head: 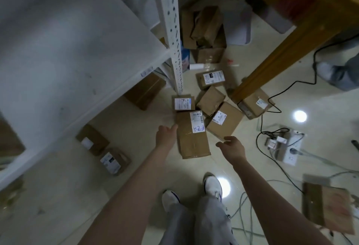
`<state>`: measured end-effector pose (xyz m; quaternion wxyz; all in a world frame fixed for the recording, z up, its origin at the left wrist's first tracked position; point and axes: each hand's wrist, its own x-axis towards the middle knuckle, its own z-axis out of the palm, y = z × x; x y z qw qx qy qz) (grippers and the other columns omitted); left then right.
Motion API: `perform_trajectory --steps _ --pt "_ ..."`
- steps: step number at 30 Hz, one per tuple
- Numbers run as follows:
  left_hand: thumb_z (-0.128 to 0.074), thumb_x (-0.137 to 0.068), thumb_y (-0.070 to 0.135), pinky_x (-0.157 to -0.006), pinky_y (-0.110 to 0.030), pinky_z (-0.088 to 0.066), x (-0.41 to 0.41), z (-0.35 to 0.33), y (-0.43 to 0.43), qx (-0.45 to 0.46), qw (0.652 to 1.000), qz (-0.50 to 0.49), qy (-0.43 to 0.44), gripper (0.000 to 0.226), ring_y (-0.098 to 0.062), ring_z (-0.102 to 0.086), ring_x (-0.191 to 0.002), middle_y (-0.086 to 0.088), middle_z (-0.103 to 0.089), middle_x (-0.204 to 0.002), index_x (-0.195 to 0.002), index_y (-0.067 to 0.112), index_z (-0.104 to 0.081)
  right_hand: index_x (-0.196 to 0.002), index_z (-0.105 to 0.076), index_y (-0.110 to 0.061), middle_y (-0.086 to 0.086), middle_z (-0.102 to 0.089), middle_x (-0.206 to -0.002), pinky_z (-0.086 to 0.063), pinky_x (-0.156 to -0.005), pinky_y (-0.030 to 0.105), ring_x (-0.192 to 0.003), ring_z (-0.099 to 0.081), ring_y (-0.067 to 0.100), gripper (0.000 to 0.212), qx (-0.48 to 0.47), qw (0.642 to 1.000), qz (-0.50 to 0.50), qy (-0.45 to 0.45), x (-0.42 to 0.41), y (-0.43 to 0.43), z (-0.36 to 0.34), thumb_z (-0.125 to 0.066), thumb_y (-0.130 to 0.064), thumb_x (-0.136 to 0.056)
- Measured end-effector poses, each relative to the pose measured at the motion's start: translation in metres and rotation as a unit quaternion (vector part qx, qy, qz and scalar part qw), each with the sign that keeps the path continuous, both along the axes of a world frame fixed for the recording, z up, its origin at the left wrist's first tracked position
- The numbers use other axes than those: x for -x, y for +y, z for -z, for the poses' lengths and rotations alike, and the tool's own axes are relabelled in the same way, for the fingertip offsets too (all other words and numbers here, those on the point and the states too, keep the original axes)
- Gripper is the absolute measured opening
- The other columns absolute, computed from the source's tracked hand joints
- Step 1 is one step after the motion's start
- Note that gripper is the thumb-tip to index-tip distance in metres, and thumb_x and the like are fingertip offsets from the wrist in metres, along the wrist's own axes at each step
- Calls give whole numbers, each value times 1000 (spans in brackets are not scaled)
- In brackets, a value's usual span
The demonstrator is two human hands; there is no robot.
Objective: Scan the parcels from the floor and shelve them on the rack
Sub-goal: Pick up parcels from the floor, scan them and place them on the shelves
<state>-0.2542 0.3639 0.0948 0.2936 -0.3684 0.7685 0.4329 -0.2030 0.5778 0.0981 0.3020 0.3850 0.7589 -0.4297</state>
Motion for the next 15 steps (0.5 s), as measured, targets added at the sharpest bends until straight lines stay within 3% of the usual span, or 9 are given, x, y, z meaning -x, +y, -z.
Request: perform_trajectory --steps 2,5,7,10,15 --pt "-51 -98 41 -78 -38 -51 3 43 5 12 1000 2 -7 53 -37 -63 -105 -22 -64 -118 -122 -7 -57 -137 -54 -10 9 -66 -122 -47 -97 36 -115 -59 30 54 18 1000 -1 2 8 -3 40 -68 -28 -88" --pt "-48 -98 42 -76 -37 -45 4 114 14 35 999 11 -18 56 -36 -62 -107 -20 -65 -120 -122 -8 -59 -140 -53 -9 9 -62 -126 -45 -91 31 -116 -57 27 56 39 999 3 2 21 -8 103 -68 -28 -89" --pt "-47 -101 42 -83 -36 -46 3 162 22 29 999 14 -29 55 -35 -59 -115 -20 -61 -127 -129 -5 -57 -142 -52 -8 8 -57 -137 -39 -89 27 -124 -53 27 57 43 999 1 -2 29 -10 147 -67 -28 -91" --pt "-52 -100 48 -101 -43 -49 3 228 32 20 998 -34 -39 63 -34 -57 -121 -18 -57 -135 -140 -1 -47 -140 -54 -7 7 -58 -138 -43 -89 30 -122 -55 28 58 46 999 -5 -7 38 -11 218 -68 -35 -91" --pt "-52 -100 49 -102 -41 -47 5 325 33 32 995 -75 -57 72 -35 -53 -128 -18 -49 -145 -149 -1 -35 -141 -51 -5 11 -56 -140 -47 -102 41 -124 -55 30 68 57 997 23 -38 46 -9 325 -67 -46 -89"
